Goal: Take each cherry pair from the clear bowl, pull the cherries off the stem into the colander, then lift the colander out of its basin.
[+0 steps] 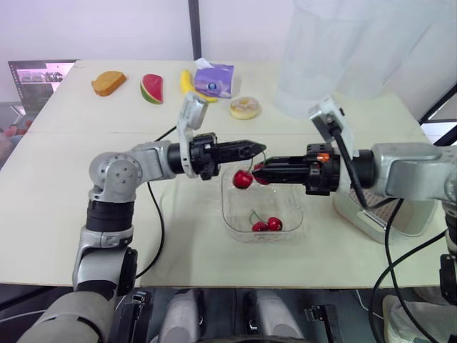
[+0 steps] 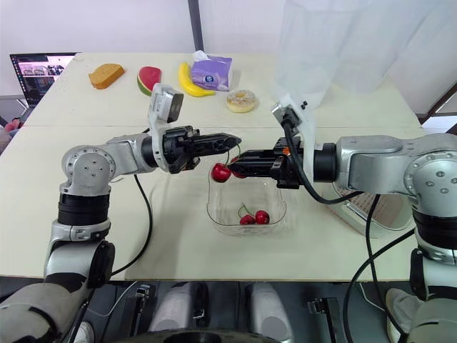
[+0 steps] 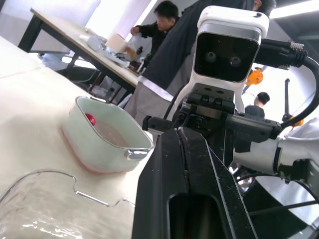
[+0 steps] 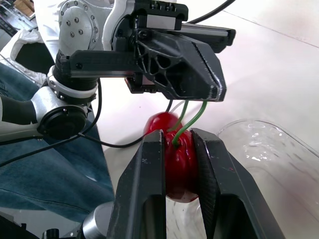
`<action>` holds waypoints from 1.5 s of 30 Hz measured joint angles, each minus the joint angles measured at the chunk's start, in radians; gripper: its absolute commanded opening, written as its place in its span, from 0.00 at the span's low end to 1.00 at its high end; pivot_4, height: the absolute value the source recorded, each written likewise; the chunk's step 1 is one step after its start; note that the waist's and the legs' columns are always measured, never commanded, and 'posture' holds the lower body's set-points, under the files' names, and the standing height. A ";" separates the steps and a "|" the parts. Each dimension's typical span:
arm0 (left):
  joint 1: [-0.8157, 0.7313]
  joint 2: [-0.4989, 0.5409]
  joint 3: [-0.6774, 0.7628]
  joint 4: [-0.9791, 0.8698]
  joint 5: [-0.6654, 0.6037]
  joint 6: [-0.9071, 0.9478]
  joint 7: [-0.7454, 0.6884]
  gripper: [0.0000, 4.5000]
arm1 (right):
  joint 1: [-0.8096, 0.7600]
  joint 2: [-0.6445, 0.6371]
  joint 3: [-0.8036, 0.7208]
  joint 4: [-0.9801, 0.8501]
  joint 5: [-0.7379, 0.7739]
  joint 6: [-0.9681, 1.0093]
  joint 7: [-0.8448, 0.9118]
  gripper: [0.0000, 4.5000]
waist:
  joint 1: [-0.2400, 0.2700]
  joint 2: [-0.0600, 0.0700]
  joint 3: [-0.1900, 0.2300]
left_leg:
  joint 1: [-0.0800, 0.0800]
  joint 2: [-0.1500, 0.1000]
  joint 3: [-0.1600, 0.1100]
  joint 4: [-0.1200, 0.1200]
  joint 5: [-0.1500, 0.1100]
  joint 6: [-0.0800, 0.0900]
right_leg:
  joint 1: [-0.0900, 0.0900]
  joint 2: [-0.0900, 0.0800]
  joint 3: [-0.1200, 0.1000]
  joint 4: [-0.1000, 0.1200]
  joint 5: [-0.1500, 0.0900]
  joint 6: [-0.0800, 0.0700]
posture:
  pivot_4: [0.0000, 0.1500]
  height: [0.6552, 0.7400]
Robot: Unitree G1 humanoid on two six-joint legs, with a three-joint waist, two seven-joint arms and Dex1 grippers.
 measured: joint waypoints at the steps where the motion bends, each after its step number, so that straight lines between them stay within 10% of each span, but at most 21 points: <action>1: 0.000 0.001 -0.001 0.000 0.000 0.000 -0.002 0.01 | 0.000 0.000 0.000 0.000 0.000 0.000 -0.001 0.09 | 0.000 0.000 0.000 | 0.000 0.000 0.000 0.000 0.000 0.000 | 0.000 0.000 0.000 0.000 0.000 0.000 | 1.00 1.00; 9: 0.000 0.013 -0.007 -0.002 0.000 0.000 -0.020 0.01 | 0.000 -0.002 0.000 0.000 0.018 0.000 -0.007 0.09 | 0.000 0.000 0.000 | 0.000 0.000 0.000 0.000 0.000 0.000 | 0.000 0.000 0.000 0.000 0.000 0.000 | 1.00 1.00; 15: -0.003 0.021 -0.009 -0.007 0.006 -0.001 -0.031 0.00 | 0.000 -0.013 -0.006 0.001 0.047 -0.015 -0.036 0.68 | 0.000 0.000 0.000 | 0.000 0.000 0.000 0.000 0.000 0.000 | 0.000 0.000 0.000 0.000 0.000 0.000 | 1.00 1.00; 33: -0.052 0.140 -0.149 -0.055 0.223 -0.252 -0.265 0.00 | 0.124 -0.034 0.042 -0.193 -0.526 -0.190 0.320 0.68 | 0.000 0.000 0.000 | 0.000 0.000 0.000 0.000 -0.001 0.001 | 0.000 0.001 0.000 0.000 0.000 0.000 | 1.00 1.00; 44: -0.047 0.139 -0.149 -0.072 0.236 -0.284 -0.257 0.00 | 0.133 0.022 0.031 -0.176 -0.579 -0.196 0.402 0.68 | 0.001 0.000 0.000 | 0.000 0.000 0.000 0.000 -0.001 0.001 | 0.000 0.000 0.000 0.000 0.000 0.000 | 1.00 1.00; 45: -0.046 0.138 -0.149 -0.072 0.236 -0.284 -0.256 0.00 | 0.131 0.027 0.029 -0.174 -0.572 -0.193 0.402 0.55 | 0.001 0.000 0.000 | 0.000 0.000 0.000 0.000 -0.001 0.001 | 0.000 0.000 0.000 0.000 0.000 0.000 | 1.00 1.00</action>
